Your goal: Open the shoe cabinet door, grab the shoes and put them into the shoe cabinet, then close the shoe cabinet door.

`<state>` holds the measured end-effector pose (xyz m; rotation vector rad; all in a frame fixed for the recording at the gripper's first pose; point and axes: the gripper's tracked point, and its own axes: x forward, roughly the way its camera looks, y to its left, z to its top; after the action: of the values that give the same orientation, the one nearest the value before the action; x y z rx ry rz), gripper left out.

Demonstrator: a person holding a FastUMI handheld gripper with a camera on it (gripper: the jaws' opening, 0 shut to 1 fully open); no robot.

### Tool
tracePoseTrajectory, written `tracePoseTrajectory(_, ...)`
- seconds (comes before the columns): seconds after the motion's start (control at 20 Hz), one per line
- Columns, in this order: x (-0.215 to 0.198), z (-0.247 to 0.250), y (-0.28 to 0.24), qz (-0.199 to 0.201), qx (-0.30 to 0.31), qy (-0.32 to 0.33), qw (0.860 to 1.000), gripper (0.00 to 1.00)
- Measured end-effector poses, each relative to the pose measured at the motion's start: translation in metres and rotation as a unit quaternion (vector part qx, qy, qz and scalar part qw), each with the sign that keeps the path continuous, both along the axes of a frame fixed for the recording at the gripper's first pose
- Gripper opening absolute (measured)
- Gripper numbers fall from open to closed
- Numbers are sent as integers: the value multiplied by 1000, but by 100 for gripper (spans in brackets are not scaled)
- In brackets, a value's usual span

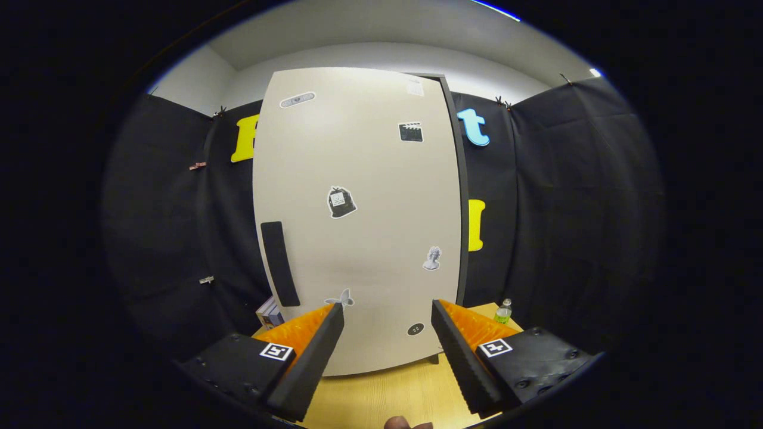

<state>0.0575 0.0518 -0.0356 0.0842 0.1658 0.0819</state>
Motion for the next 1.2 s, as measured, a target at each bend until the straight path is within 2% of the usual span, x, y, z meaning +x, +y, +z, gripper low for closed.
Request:
tracePoseTrajectory(0.5, -32, 3, -16, 3, -14, -17, 1000, 97)
tracePoseTrajectory(1.2, -34, 1, -15, 0, 0, -13, 1000, 97)
